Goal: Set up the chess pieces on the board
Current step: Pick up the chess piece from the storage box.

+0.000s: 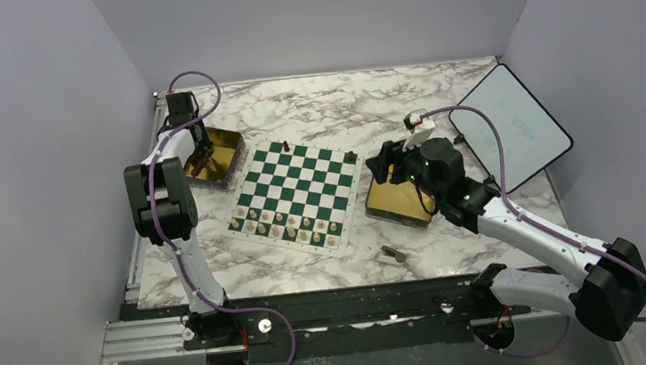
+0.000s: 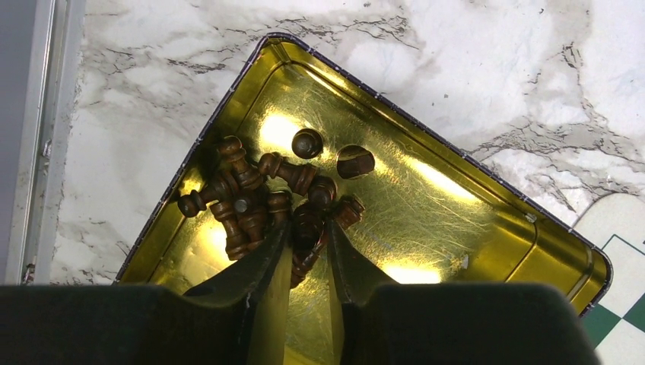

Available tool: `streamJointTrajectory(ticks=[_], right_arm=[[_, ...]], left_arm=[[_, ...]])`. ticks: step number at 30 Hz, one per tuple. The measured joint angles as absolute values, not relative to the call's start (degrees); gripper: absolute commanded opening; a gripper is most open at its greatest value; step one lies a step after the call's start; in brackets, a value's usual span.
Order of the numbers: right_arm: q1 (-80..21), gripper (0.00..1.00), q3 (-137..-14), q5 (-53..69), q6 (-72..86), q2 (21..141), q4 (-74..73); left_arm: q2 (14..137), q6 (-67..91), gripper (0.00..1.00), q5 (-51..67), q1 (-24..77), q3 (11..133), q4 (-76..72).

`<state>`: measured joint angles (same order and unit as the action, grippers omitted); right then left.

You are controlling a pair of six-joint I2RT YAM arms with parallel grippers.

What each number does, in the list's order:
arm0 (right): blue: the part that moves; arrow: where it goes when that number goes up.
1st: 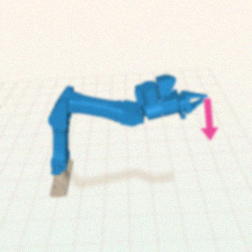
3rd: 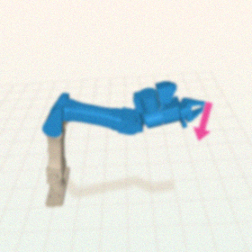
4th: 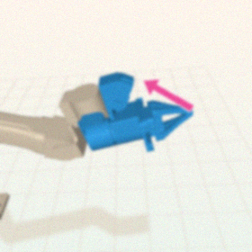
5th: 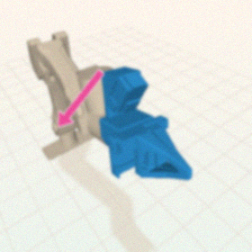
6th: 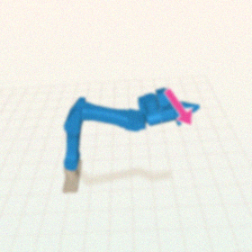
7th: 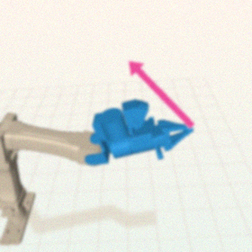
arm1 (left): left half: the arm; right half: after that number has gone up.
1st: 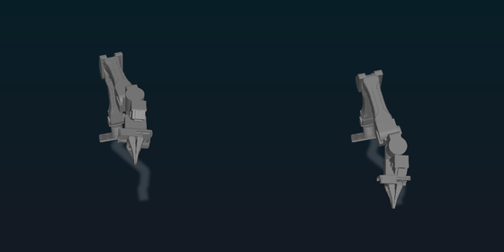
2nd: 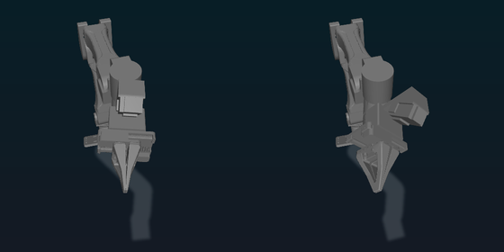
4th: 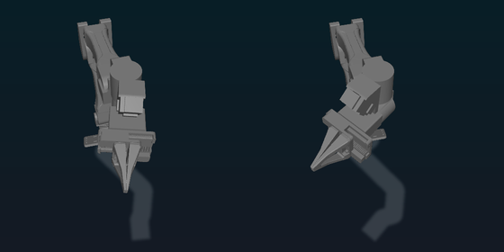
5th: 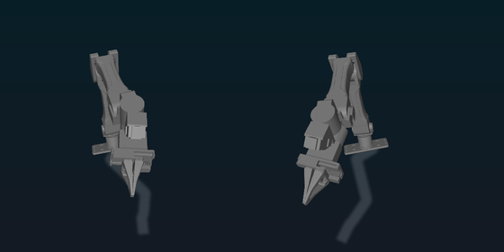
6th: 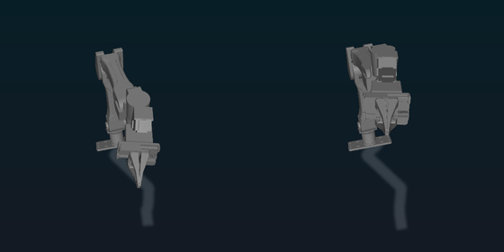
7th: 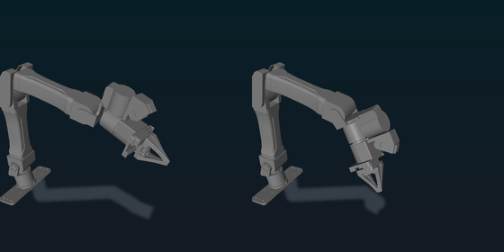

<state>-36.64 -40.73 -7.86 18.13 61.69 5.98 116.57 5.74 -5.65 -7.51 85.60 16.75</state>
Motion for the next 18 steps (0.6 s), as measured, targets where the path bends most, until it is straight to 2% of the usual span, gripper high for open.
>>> streamJointTrajectory(ticks=[7, 18], right_arm=[[-36.64, 0.65, -40.73, -7.86, 18.13, 61.69, 5.89], [-36.64, 0.65, -40.73, -7.84, 18.13, 61.71, 5.87]], left_arm=[[116.57, 5.67, 0.16, -5.63, -7.55, 85.62, 16.78], [116.55, 5.98, 0.13, -5.50, -7.55, 85.62, 16.88]])
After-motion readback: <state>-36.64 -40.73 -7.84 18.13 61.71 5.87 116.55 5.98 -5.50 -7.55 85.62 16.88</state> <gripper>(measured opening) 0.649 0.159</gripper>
